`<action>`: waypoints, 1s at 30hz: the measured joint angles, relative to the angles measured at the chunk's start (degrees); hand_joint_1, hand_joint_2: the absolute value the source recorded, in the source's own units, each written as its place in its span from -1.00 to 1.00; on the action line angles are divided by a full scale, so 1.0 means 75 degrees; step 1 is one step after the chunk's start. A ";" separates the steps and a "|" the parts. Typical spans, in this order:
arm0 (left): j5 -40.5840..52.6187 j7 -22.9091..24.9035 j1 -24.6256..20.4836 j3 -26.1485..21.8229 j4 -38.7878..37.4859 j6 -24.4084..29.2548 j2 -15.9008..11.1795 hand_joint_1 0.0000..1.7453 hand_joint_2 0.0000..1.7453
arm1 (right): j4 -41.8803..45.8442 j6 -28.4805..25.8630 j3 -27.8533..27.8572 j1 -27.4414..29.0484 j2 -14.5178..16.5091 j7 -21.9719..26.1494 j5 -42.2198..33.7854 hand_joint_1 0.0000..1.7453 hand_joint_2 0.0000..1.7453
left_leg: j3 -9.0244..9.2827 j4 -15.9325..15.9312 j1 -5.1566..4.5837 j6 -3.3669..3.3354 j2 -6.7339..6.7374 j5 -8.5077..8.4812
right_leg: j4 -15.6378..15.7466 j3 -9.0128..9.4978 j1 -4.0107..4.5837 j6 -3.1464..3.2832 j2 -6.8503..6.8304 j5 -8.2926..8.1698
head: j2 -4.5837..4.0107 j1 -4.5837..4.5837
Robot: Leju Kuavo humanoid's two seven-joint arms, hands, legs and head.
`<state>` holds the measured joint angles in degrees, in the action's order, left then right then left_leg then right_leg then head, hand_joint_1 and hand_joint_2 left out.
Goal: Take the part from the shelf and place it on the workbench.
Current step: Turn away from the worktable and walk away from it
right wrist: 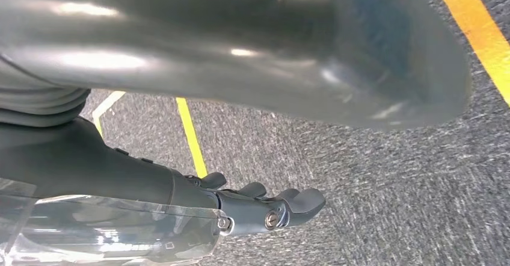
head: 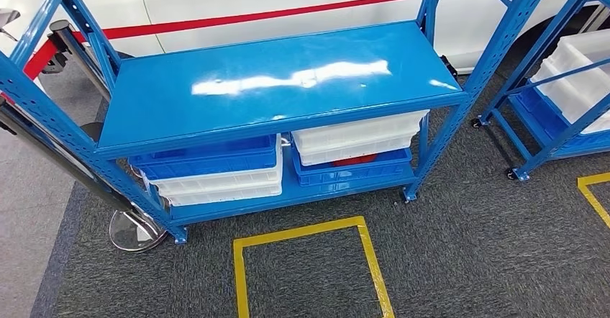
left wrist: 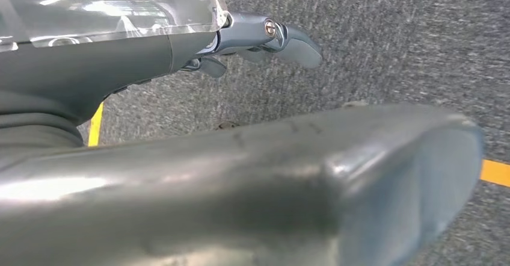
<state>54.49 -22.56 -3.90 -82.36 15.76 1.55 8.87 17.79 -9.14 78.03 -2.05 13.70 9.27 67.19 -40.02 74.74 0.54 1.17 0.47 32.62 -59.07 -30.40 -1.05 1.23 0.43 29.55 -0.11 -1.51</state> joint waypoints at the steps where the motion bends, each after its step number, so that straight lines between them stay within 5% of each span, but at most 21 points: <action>1: -0.0001 -0.0001 0.0002 0.0000 0.0001 -0.0009 0.0000 -1.00 -1.00 | 0.0000 0.0001 0.0000 -0.0001 0.0001 -0.0004 0.0006 -1.00 -1.00 | 0.0212 -0.0481 0.0010 -0.0005 0.0000 -0.0311 | 0.0000 0.0069 -0.0013 -0.0030 0.0024 0.0042 | 0.0000 -0.0001; 4: -0.0004 -0.0004 0.0001 0.0001 0.0003 -0.0016 0.0000 -1.00 -1.00 | 0.0000 0.0001 0.0000 -0.0006 0.0003 -0.0020 0.0023 -1.00 -1.00 | 0.0858 -0.1855 -0.0026 -0.0084 -0.0025 -0.0788 | 0.0007 0.0207 -0.0025 -0.0172 0.0068 0.0172 | 0.0000 0.0004; 9: -0.0015 -0.0008 0.0010 0.0000 0.0009 -0.0017 0.0001 -1.00 -1.00 | 0.0000 0.0001 0.0000 -0.0012 0.0004 -0.0042 0.0065 -1.00 -1.00 | 0.1139 -0.2165 -0.0038 -0.0354 -0.0040 -0.0660 | -0.0271 0.0222 -0.0031 -0.0409 0.0034 0.0257 | 0.0000 0.0023; 13: -0.0020 -0.0005 0.0006 0.0000 0.0017 -0.0013 0.0003 -1.00 -1.00 | 0.0000 0.0003 -0.0003 -0.0021 0.0004 -0.0059 0.0091 -1.00 -1.00 | 0.1352 -0.2204 -0.0077 -0.0469 -0.0024 -0.0522 | -0.1942 -0.0886 -0.0019 -0.0441 -0.0009 0.0922 | 0.0000 0.0047; 15: -0.0017 -0.0001 0.0016 0.0000 0.0018 -0.0003 0.0004 -1.00 -1.00 | 0.0000 0.0004 -0.0003 -0.0012 0.0004 -0.0061 0.0106 -1.00 -1.00 | 0.1500 -0.2203 -0.0105 -0.0470 -0.0028 -0.0415 | -0.2058 -0.1199 -0.0001 -0.0404 -0.0011 0.0720 | 0.0000 0.0049; 18: -0.0010 0.0004 0.0021 0.0000 0.0018 0.0038 0.0017 -1.00 -1.00 | 0.0000 0.0004 -0.0001 0.0005 -0.0001 -0.0063 0.0127 -1.00 -1.00 | 0.1798 -0.2209 -0.0133 -0.0440 -0.0019 -0.0212 | -0.0785 -0.0936 0.0095 -0.0242 -0.0033 -0.0300 | 0.0000 0.0037; 20: -0.0003 0.0016 0.0001 0.0000 0.0021 0.0087 0.0034 -1.00 -1.00 | 0.0001 0.0004 -0.0002 -0.0002 -0.0010 -0.0069 0.0138 -1.00 -1.00 | 0.1894 -0.2237 -0.0137 -0.0371 -0.0009 -0.0096 | -0.0271 -0.0851 0.0173 -0.0143 -0.0052 -0.0595 | 0.0000 0.0014; 25: 0.0029 0.0028 -0.0045 0.0001 0.0026 0.0191 0.0047 -1.00 -1.00 | 0.0000 0.0001 -0.0003 -0.0022 -0.0004 -0.0093 0.0156 -1.00 -1.00 | 0.1927 -0.1907 -0.0136 -0.0153 -0.0019 0.0092 | -0.0025 -0.0608 0.0117 0.0028 -0.0028 -0.0611 | 0.0000 -0.0005; 28: 0.0044 0.0029 -0.0062 0.0005 0.0026 0.0232 0.0047 -1.00 -1.00 | 0.0001 0.0001 -0.0003 -0.0042 -0.0002 -0.0094 0.0172 -1.00 -1.00 | 0.1206 -0.0688 -0.0060 -0.0003 -0.0030 0.0690 | 0.0038 -0.0514 0.0100 0.0092 -0.0024 -0.0558 | 0.0000 -0.0030; 30: 0.0068 0.0030 -0.0048 0.0009 0.0026 0.0241 0.0047 -1.00 -1.00 | 0.0001 0.0001 -0.0001 -0.0045 -0.0002 -0.0095 0.0195 -1.00 -1.00 | 0.0861 -0.0346 -0.0016 0.0059 -0.0029 0.0731 | 0.0033 -0.0470 0.0100 0.0094 -0.0009 -0.0516 | 0.0000 -0.0030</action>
<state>55.00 -22.33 -4.25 -82.29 15.96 3.36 9.22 17.80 -9.14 78.02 -2.38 13.68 8.56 68.65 -33.56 72.15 0.43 1.61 0.25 38.11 -58.83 -33.93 -0.30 1.94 0.36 25.68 -0.11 -1.74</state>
